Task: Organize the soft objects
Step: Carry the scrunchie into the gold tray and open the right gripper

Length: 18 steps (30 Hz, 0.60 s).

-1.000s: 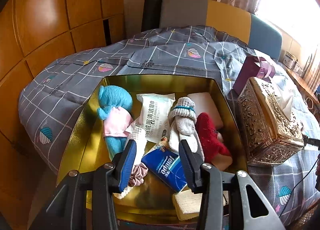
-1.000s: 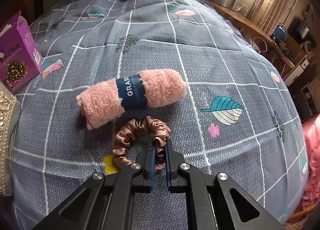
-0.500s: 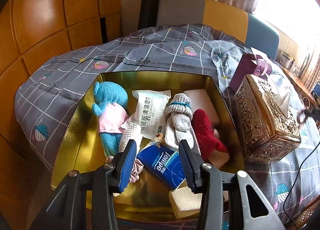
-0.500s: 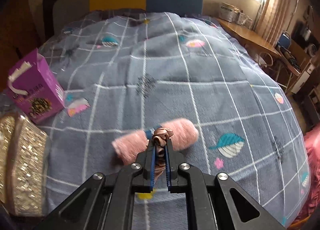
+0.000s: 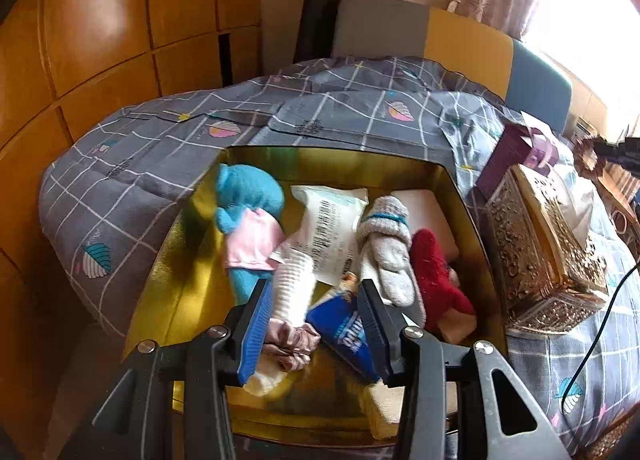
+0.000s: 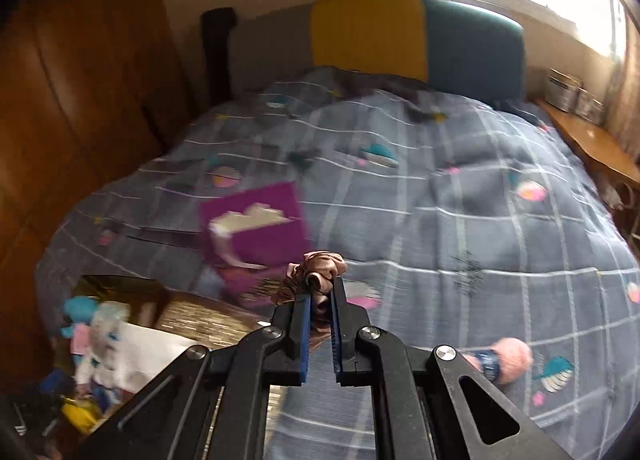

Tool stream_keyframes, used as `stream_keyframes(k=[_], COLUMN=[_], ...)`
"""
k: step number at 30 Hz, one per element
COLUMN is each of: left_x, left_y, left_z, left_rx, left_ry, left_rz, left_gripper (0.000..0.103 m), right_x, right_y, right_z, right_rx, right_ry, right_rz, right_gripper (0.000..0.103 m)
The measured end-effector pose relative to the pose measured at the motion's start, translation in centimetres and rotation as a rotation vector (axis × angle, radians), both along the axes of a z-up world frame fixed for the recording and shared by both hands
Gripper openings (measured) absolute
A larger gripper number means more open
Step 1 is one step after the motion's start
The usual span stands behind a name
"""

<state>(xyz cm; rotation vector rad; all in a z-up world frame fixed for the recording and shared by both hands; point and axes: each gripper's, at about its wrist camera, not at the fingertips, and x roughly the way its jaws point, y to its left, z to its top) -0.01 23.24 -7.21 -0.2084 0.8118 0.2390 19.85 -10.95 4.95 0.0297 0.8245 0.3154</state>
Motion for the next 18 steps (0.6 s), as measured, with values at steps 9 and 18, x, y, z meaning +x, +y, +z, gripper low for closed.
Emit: stream_keyframes(k=[9,18], left_x=[-0.5,-1.0], left_y=[2.7,3.1], left_z=[-0.1,-0.1], left_rx=[-0.001,0.012], left_ry=[-0.002,-0.005], left_rz=[0.080,0.096], left_gripper=[0.044,0.044], right_x=[-6.4,-11.5], right_y=[14.6,23.4], right_z=[-1.1,-10.9], right_rx=[0.045,-0.152], right_ry=[0.041,0.211], right_rz=[0.406,0.604], right_gripper=[0.009,0.009])
